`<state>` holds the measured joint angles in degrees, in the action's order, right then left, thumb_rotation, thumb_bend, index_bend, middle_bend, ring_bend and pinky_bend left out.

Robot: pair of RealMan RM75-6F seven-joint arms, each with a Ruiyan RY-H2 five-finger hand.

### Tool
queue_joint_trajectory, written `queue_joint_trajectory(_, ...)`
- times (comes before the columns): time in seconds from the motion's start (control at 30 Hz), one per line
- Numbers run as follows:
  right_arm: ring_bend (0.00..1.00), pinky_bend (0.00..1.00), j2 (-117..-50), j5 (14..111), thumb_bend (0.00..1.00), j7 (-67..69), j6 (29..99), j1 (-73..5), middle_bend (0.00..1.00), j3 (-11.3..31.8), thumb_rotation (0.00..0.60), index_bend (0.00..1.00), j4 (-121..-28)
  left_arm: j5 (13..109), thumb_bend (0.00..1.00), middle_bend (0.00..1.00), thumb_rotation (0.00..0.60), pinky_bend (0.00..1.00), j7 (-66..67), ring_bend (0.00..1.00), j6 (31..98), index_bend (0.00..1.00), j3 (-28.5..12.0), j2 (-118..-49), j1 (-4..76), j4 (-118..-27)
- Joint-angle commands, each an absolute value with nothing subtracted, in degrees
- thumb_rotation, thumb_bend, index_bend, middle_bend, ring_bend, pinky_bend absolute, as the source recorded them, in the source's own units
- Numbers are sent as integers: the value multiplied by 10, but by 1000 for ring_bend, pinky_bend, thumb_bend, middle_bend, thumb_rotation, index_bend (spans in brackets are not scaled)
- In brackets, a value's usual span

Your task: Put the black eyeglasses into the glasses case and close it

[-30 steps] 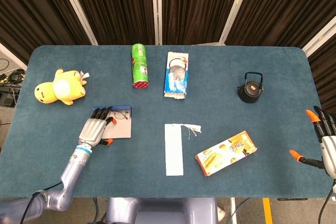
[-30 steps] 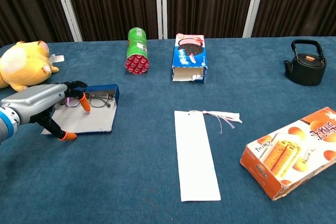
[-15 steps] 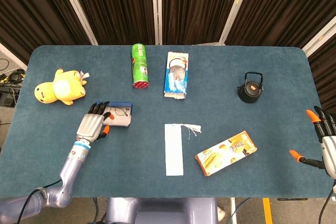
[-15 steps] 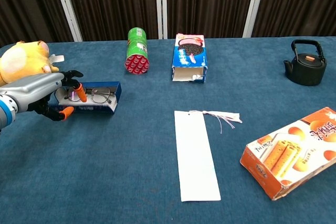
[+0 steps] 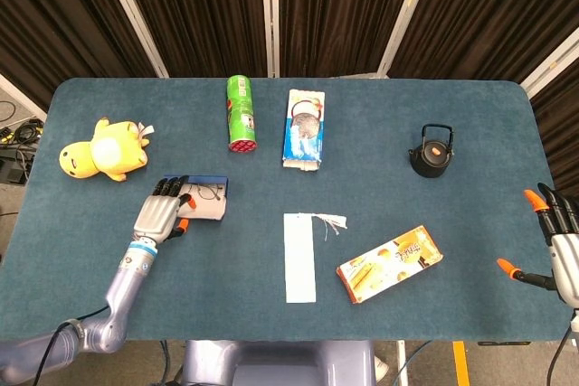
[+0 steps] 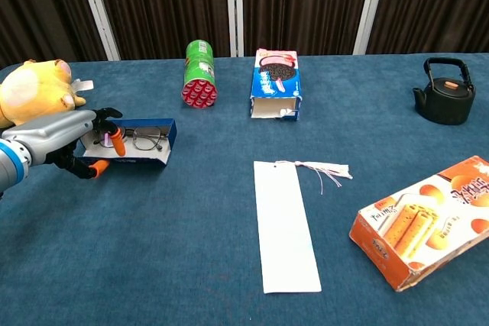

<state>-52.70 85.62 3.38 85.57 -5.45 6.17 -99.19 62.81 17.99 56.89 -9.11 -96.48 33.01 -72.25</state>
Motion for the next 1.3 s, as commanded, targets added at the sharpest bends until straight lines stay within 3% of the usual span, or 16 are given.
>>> queue_joint_trajectory(0.03, 0, 0, -528, 856, 0, 33, 855, -55, 0, 62, 600, 12, -992, 632, 525, 0, 600, 0, 174, 0, 569, 437, -87, -972, 329, -714)
queue_joint_trajectory(0.3, 0, 0, -530, 856, 0, 29, 853, -56, 0, 61, 600, 12, -992, 668, 527, 0, 600, 0, 149, 0, 589, 606, -70, -962, 317, -729)
queue_joint_trajectory(0.73, 0, 0, -526, 868, 0, 34, 865, -52, 0, 59, 600, 12, -999, 692, 525, 0, 600, 0, 167, 0, 634, 661, -56, -837, 282, -882)
queue_joint_trajectory(0.97, 0, 0, -524, 872, 0, 35, 868, -50, 0, 57, 600, 12, -1001, 668, 524, 0, 600, 0, 190, 0, 620, 663, -47, -773, 278, -963)
queue_joint_trajectory(1.3, 0, 0, -526, 868, 0, 34, 863, -53, 0, 59, 600, 12, -998, 632, 525, 0, 600, 0, 199, 0, 583, 663, -41, -788, 291, -950)
